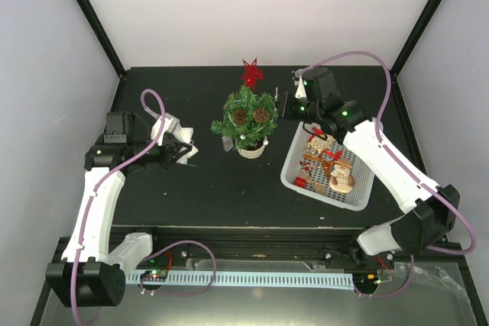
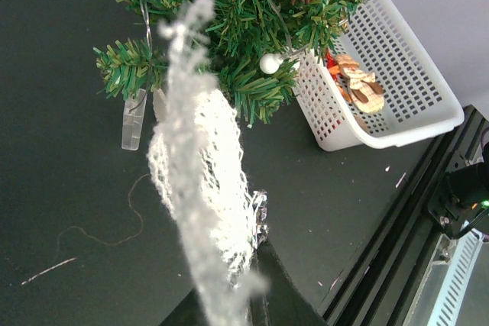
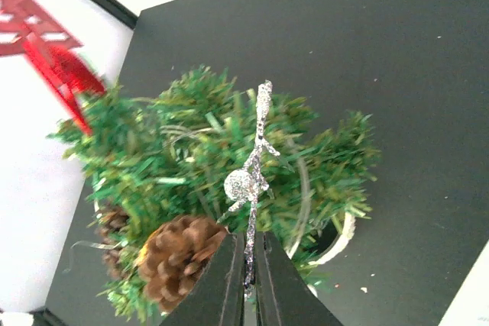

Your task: Decorate the small christmas tree

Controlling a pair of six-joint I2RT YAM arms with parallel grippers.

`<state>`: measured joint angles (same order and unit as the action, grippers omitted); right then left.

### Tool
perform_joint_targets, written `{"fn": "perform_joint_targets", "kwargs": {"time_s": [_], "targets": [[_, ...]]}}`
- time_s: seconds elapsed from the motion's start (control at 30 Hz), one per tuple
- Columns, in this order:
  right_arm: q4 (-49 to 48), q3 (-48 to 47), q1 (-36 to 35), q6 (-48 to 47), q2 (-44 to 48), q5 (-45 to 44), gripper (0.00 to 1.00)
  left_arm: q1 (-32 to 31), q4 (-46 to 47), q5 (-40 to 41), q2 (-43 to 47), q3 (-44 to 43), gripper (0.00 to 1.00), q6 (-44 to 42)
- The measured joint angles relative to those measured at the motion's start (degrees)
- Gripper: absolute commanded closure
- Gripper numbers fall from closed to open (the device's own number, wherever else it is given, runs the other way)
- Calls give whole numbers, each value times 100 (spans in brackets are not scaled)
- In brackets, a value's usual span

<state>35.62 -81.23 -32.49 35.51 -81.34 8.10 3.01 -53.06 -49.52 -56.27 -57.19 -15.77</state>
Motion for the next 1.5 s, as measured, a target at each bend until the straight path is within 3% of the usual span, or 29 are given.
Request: {"fn": "perform_joint_targets", "kwargs": {"time_s": [0.43, 1.5], "targets": [[-476, 295, 691, 181, -579, 730, 92, 0, 0, 2, -11, 0, 95, -2], [-662, 557, 726, 11, -778, 1517, 91, 31, 4, 24, -11, 0, 92, -2]]}}
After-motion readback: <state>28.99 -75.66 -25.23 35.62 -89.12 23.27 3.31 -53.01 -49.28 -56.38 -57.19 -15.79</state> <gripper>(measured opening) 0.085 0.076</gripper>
